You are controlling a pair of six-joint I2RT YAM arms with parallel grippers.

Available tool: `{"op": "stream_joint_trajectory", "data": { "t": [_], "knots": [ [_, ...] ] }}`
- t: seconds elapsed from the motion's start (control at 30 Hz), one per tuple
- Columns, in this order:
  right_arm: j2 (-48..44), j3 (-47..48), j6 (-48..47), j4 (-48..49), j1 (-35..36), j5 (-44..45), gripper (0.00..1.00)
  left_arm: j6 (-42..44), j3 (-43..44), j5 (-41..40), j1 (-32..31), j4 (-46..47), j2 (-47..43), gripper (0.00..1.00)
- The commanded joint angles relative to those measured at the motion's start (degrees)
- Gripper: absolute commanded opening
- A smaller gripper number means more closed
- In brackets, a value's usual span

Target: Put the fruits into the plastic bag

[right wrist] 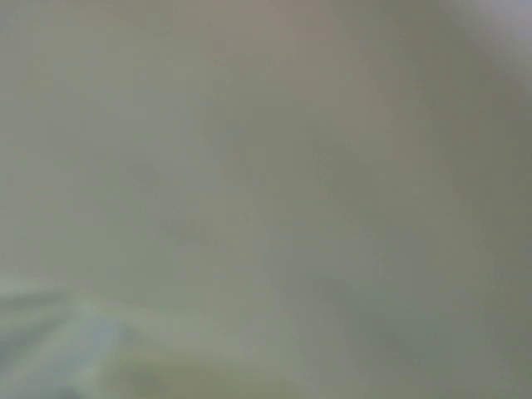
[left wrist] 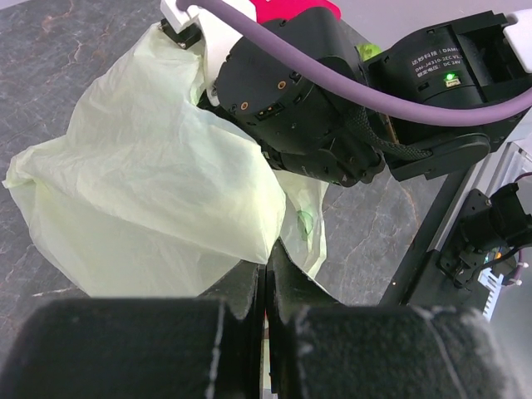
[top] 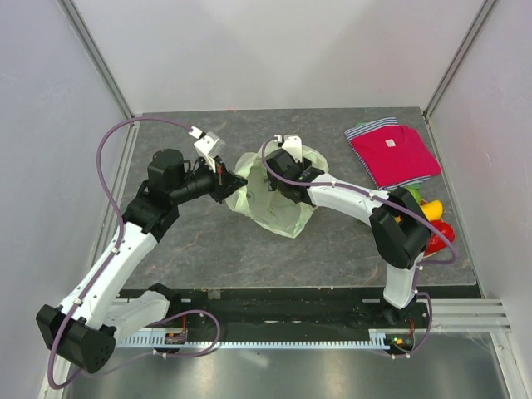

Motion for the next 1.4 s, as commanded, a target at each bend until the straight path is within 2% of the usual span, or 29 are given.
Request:
{"op": "stream_joint_trajectory", "data": {
  "t": [0.0,0.23,0.37,0.63,0.87,1.03,1.37],
  "knots": [
    [-1.1,-0.3,-2.8,1.9,0.0,-2.9,0.91,1.9,0.3,0.7,0.3,2.3,0.1,0.01],
    [-2.1,-1.7,-3.2,4.1,-0.1,-5.2,0.94,1.8,0.3,0.8,0.3,2.2,0.4,0.02],
    [-5.8,-5.2,-4.3,8.9,-0.1,-9.5,0.91,1.8,0.3,0.0,0.2,2.2,0.3,0.02],
    [-17.9,-15.9,-9.3,22.6,-0.1,-28.4,0.81,1.2,1.0,-3.1,0.4,0.5,1.7,0.02],
    [-25.4,-20.1,-11.4,26.1,-0.1,-42.7,0.81,0.6,2.0,-4.8,0.6,-1.3,3.3,0.02],
    [-31.1,-22.0,-13.0,25.2,-0.2,-44.8,0.83,0.7,1.9,-5.8,0.7,-1.3,2.9,0.01],
    [-43.3,-29.2,-13.2,23.6,-4.1,-40.3,0.87,0.6,2.2,-7.3,1.4,-2.0,3.0,0.01]
  ]
}}
